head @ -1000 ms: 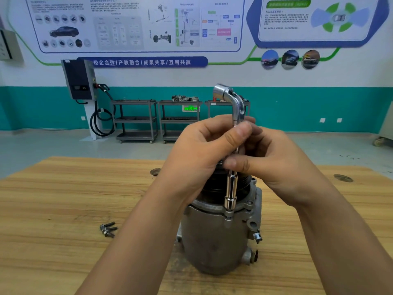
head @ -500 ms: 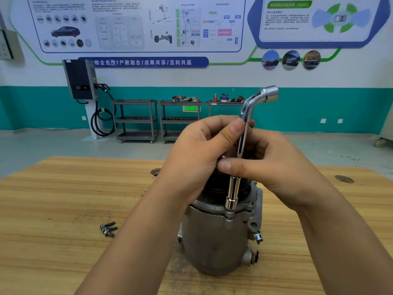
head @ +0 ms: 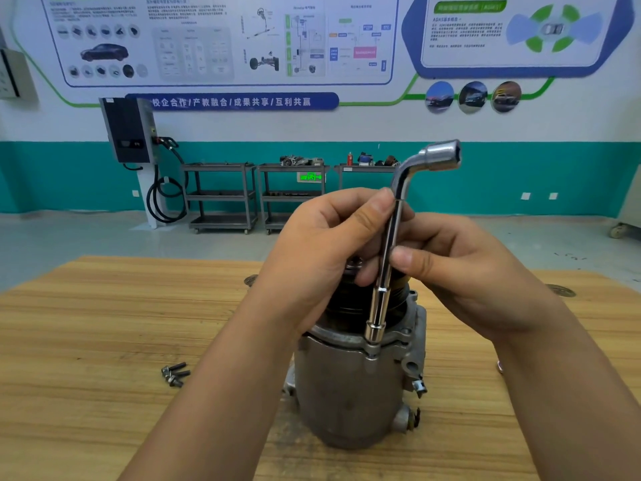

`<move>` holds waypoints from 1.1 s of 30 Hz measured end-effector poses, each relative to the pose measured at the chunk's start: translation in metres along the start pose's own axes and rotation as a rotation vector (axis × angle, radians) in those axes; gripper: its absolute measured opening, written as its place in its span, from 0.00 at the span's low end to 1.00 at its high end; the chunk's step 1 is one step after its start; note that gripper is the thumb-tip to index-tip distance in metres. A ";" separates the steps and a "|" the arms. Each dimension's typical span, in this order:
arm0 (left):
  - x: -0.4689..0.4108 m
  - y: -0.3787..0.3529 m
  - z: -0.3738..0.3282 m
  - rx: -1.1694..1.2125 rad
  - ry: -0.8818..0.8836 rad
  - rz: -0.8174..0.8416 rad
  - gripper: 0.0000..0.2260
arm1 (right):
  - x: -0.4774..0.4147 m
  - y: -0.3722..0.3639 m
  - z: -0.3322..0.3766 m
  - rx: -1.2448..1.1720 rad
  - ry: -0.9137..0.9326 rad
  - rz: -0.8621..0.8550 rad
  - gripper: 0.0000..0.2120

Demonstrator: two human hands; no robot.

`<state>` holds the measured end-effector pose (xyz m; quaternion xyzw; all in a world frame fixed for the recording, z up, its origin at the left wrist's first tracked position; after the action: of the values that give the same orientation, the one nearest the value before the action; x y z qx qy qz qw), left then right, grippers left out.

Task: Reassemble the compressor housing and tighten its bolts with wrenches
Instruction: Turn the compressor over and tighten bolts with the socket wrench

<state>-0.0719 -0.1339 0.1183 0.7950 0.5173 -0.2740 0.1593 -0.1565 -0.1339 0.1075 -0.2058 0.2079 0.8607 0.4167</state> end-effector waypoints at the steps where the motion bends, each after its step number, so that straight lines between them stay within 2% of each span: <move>1: 0.000 0.000 0.000 -0.007 0.000 -0.004 0.08 | 0.000 0.001 0.000 -0.003 0.000 -0.013 0.10; 7: 0.001 -0.001 0.001 -0.015 -0.012 -0.046 0.03 | -0.003 0.001 0.002 0.049 0.030 -0.084 0.10; 11: 0.001 -0.004 -0.002 0.013 -0.038 -0.040 0.04 | -0.003 0.002 0.002 0.130 0.019 -0.119 0.12; 16: 0.000 0.001 -0.001 -0.047 -0.043 -0.113 0.07 | -0.003 0.001 0.003 0.222 -0.008 -0.134 0.12; 21: 0.000 0.001 -0.004 0.015 -0.043 -0.098 0.03 | -0.003 -0.001 0.004 0.218 0.009 -0.147 0.15; 27: 0.001 0.002 0.000 -0.025 -0.006 -0.063 0.04 | 0.000 -0.001 0.005 0.120 0.019 -0.055 0.09; 33: 0.000 0.000 -0.001 0.021 0.007 -0.004 0.09 | 0.001 -0.002 0.001 0.029 -0.019 0.005 0.10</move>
<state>-0.0719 -0.1333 0.1190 0.7964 0.5167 -0.2770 0.1486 -0.1557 -0.1321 0.1075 -0.1912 0.2168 0.8605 0.4195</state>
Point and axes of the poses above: each hand's wrist, its own x-axis away from the middle knuckle, its own y-axis out of the back of the hand, z = x × y, the point moved 8 cm from there along -x, towards the middle knuckle, and after that the axes turned 1 degree about -y, right-handed, at the moved point
